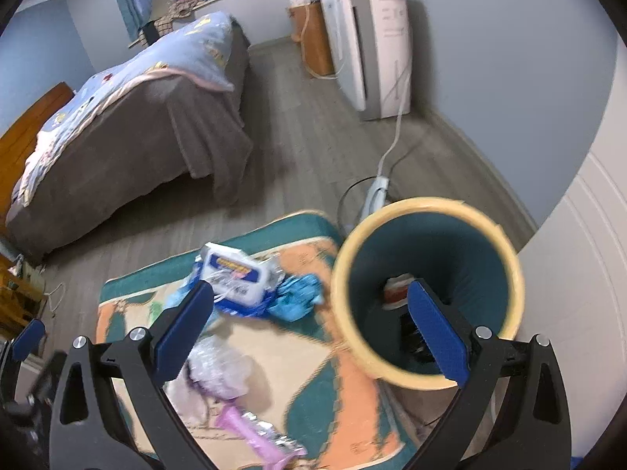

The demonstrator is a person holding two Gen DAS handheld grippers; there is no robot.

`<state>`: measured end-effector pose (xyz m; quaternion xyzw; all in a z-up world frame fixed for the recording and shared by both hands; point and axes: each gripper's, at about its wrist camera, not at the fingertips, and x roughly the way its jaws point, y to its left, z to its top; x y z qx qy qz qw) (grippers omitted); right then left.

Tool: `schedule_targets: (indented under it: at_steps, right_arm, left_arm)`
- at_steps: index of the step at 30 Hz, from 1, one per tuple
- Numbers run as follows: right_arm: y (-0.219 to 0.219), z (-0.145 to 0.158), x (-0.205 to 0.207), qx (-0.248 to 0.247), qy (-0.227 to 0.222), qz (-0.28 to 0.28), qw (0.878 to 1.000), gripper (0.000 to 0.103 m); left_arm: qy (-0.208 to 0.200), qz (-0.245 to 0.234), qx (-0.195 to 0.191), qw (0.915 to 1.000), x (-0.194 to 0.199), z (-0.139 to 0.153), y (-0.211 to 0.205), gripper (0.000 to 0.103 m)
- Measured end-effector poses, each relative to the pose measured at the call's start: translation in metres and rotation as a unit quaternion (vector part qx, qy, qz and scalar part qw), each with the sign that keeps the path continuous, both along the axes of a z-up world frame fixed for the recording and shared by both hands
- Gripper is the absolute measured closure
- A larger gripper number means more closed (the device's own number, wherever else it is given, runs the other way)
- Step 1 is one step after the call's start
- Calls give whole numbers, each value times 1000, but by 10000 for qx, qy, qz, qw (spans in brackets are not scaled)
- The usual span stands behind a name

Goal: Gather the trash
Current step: 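Move the left tool to the COLTALIN box while the right tool moves to the blue glove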

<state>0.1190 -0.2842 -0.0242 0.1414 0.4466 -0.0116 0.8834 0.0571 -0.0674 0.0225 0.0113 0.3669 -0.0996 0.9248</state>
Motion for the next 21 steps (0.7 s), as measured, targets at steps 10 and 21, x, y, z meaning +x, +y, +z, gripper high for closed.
schedule_targets:
  at_steps: [10,21]
  right_arm:
    - [42,-22,11,-90,212,557,9982,6]
    - [29,-67,46,-140,747,316,9966,6]
  left_arm:
    - [165,746,294,9966,8,-16,80,5]
    - [986,918,197,9907,48,-71,96,5]
